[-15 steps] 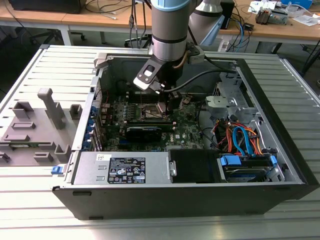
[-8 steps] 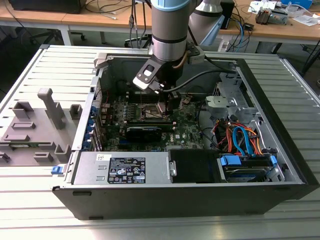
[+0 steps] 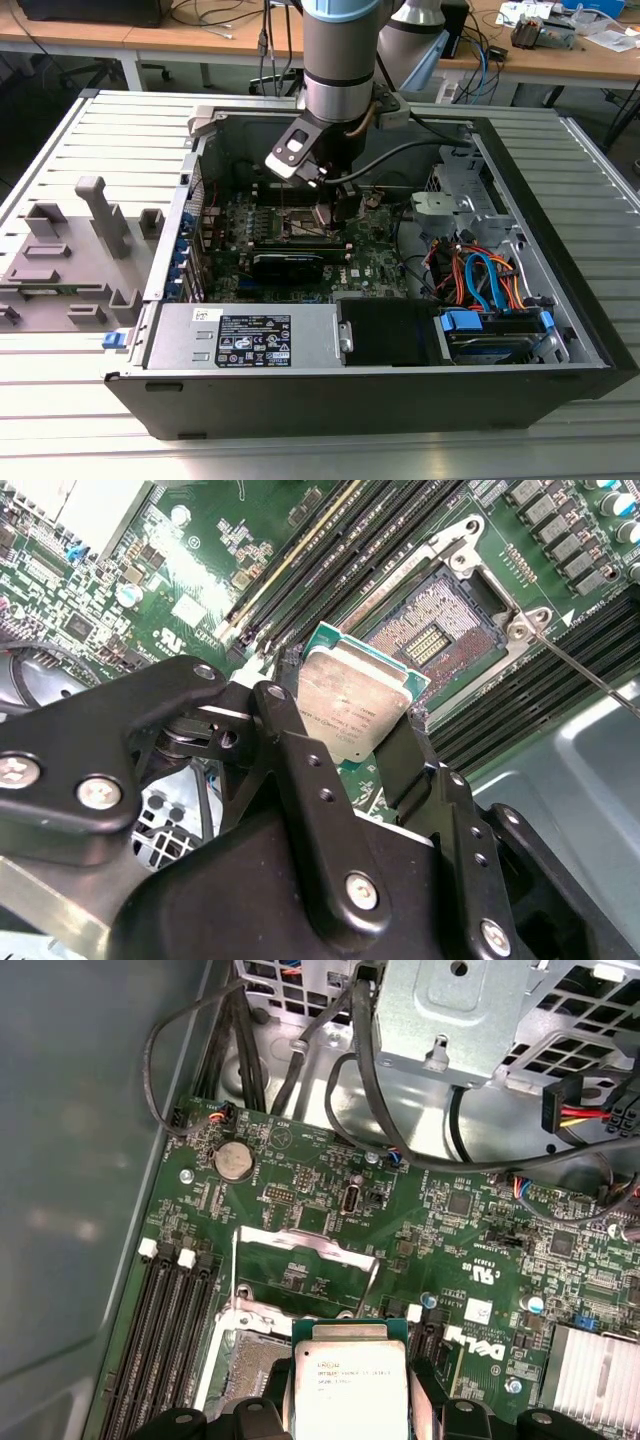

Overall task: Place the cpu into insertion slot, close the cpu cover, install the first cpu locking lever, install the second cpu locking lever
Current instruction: 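Place the cpu into insertion slot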

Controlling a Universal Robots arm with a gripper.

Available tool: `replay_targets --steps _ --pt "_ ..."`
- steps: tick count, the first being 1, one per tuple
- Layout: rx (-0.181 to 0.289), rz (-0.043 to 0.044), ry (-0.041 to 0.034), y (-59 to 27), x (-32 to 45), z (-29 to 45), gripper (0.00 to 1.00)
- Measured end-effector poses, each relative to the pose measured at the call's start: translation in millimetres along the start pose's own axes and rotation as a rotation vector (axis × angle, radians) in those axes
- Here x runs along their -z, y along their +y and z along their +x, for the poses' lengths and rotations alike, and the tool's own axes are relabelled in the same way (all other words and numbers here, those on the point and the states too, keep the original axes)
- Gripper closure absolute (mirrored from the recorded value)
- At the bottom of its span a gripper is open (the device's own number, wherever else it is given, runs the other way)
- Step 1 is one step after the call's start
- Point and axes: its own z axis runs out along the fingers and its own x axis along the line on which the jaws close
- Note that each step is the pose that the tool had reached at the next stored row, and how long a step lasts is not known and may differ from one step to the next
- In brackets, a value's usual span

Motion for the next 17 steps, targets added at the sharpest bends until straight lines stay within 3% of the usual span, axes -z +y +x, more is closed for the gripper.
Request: replay_targets --steps 17 --pt "-0.034 0.0007 -0.0017 0.0 0.0 0.0 0.45"
